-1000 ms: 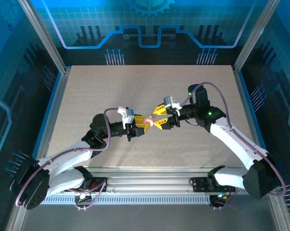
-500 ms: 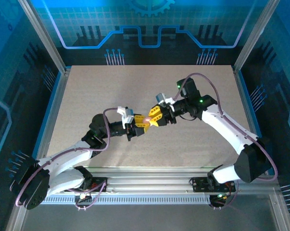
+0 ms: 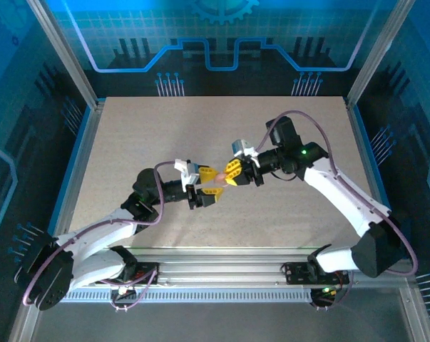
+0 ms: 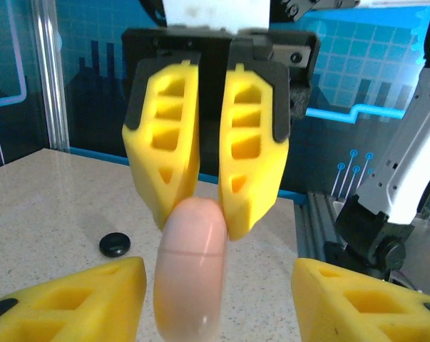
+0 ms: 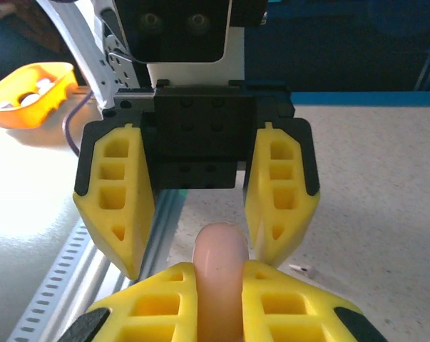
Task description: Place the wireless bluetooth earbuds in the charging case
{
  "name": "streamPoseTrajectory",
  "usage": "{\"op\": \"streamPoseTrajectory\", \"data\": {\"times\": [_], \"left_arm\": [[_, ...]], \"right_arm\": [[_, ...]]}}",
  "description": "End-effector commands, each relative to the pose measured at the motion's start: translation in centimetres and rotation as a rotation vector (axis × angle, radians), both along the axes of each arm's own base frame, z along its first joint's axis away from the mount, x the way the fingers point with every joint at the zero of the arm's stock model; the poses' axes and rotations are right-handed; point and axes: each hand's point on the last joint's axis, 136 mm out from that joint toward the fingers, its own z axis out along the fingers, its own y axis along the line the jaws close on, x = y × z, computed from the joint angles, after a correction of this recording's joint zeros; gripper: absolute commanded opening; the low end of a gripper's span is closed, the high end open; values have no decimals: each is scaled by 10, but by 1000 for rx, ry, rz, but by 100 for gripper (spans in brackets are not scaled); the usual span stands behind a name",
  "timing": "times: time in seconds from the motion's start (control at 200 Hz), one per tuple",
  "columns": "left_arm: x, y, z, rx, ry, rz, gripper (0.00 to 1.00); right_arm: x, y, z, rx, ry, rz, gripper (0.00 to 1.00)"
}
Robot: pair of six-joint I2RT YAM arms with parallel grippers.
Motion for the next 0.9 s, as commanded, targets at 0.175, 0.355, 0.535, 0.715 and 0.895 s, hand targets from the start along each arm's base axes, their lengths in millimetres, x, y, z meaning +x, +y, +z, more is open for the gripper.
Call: {"op": "streamPoseTrajectory", "data": {"times": [0.175,0.355,0.535,0.715,0.895], "left_arm": [[-1,5,-22,172,-119,26,56],[-5,8,-23,196,-159,31,55],[-15,3,-27,218,-186,-35,55],[-19,1,-25,211,-203,-57,53],[-27,-4,-23,190,-196,-112,54]], "right_arm": [[-4,-16,6,-95,-125,-75,9],[-17,-13,3,-150,-166,-22,10],[-35,-2,-2,-165,-187,61,10],[-47,6,-5,-169,-181,117,10],[-46,10,-10,-180,-175,123,9]]}}
